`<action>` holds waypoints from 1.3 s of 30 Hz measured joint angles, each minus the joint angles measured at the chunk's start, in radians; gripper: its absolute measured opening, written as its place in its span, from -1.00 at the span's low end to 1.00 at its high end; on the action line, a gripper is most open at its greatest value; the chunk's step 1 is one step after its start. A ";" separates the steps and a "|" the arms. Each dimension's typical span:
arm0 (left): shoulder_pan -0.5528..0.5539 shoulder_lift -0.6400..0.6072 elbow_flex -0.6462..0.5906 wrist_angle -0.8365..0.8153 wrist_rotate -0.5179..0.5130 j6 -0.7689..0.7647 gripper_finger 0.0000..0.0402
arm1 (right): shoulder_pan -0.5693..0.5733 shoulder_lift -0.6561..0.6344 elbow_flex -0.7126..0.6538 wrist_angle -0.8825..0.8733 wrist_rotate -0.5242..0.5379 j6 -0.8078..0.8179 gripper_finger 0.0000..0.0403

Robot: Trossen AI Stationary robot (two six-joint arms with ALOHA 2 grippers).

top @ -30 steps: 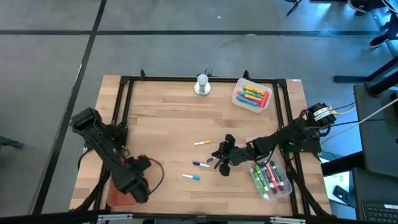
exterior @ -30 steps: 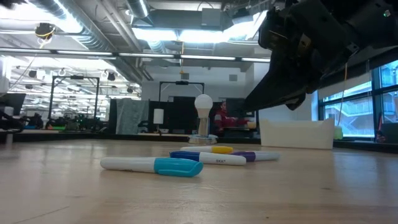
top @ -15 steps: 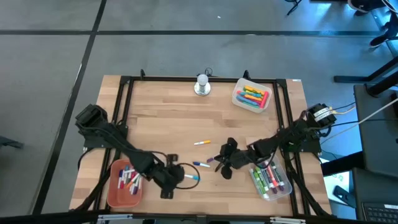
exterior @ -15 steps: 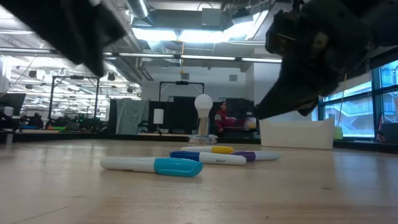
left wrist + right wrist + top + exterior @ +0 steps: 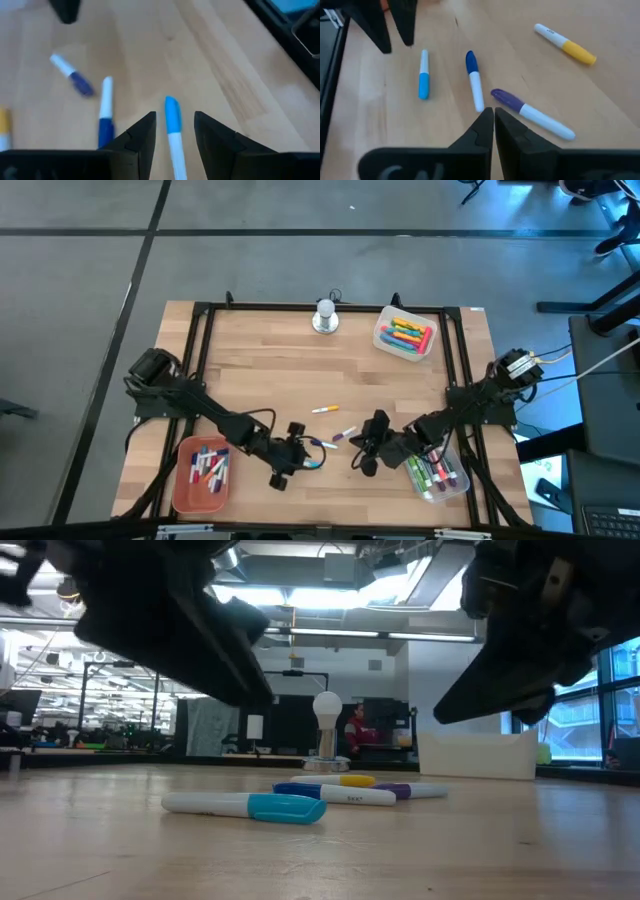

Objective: Pick & Place Markers
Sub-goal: Put the small light blue highlighter pen into the orange bin

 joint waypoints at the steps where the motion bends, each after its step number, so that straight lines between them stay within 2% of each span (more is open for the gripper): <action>1: 0.003 0.015 -0.006 0.030 0.019 0.033 -0.36 | 0.008 0.000 0.000 0.000 0.009 0.018 -0.91; 7: 0.013 0.132 -0.009 0.104 0.081 0.121 -0.36 | 0.045 0.000 0.000 -0.005 0.044 0.097 -0.91; 13: 0.079 0.164 -0.007 0.115 0.236 0.065 -0.36 | 0.078 0.000 0.000 -0.006 0.068 0.137 -0.91; 21: 0.126 0.207 -0.002 0.088 0.283 0.042 -0.68 | 0.099 0.000 0.000 -0.005 0.087 0.173 -0.91; 26: 0.128 0.212 -0.001 0.095 0.241 0.064 -0.82 | 0.101 0.000 0.000 -0.007 0.087 0.176 -0.91; 32: 0.102 0.143 -0.008 0.034 0.102 0.076 -0.79 | 0.101 0.000 0.000 -0.009 0.097 0.171 -0.91; 36: 0.052 0.018 -0.014 -0.169 -0.081 0.060 -0.81 | 0.101 0.000 0.000 -0.009 0.097 0.162 -0.91; 38: 0.020 -0.076 0.001 -0.377 -0.135 -0.031 -0.82 | 0.101 0.000 0.000 -0.009 0.098 0.159 -0.91; 39: 0.004 -0.123 0.017 -0.528 -0.119 -0.101 -0.82 | 0.101 0.000 0.000 -0.009 0.098 0.159 -0.91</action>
